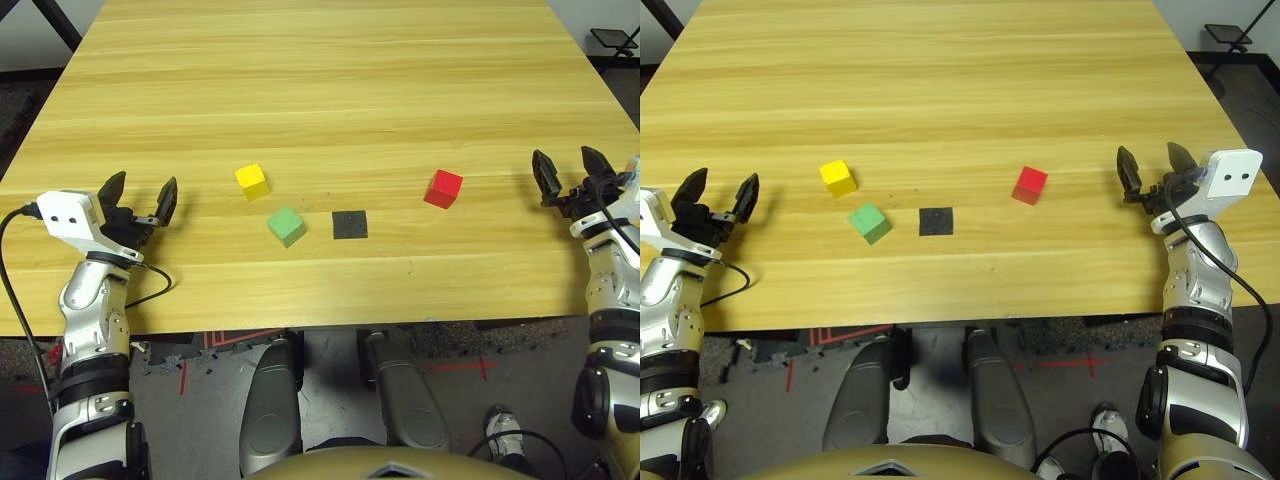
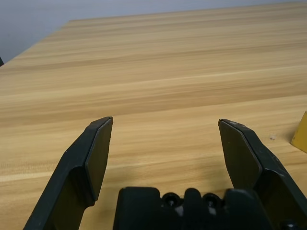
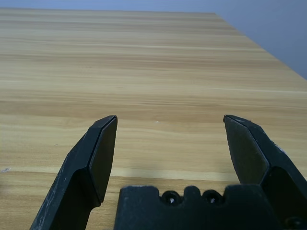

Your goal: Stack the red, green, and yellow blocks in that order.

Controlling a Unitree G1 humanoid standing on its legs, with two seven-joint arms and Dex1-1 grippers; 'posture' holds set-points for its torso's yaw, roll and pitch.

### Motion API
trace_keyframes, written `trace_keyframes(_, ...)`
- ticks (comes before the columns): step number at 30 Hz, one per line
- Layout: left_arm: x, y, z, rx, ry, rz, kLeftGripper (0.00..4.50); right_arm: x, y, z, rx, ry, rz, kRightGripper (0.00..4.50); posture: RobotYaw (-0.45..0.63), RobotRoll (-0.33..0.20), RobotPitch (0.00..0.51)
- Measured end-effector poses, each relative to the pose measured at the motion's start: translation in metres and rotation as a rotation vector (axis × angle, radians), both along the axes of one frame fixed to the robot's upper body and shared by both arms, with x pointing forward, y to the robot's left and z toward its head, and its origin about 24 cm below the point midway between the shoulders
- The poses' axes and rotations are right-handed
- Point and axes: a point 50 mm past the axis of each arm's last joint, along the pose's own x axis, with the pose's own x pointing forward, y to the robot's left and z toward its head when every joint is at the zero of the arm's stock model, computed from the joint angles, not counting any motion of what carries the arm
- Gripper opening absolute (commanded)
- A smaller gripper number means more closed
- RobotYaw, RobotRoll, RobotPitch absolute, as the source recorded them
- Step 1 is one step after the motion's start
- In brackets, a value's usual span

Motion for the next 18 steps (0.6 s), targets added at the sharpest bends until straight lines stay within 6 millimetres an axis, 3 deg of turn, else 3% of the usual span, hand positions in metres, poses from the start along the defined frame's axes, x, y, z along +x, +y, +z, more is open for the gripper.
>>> trace_keyframes(8, -0.005, -0.001, 0.002, -0.005, -0.014, -0.031, 4.50, 0.001, 0.002, -0.003, -0.009, 0.053, 0.066, 4.47, -0.14, -0.126, 0.279)
trace_keyframes(10, -0.007, 0.005, 0.014, 0.017, -0.032, -0.082, 4.50, 0.003, 0.002, 0.002, -0.029, 0.107, 0.152, 4.47, -0.12, -0.133, 0.272)
trace_keyframes(13, -0.009, 0.016, 0.050, 0.073, -0.112, -0.174, 4.50, 0.005, 0.000, 0.021, -0.078, 0.150, 0.282, 4.47, -0.09, -0.140, 0.258)
trace_keyframes(18, -0.012, 0.009, 0.077, 0.143, -0.114, -0.392, 4.50, 0.006, 0.007, 0.045, -0.194, 0.191, 0.509, 4.47, -0.06, -0.155, 0.250)
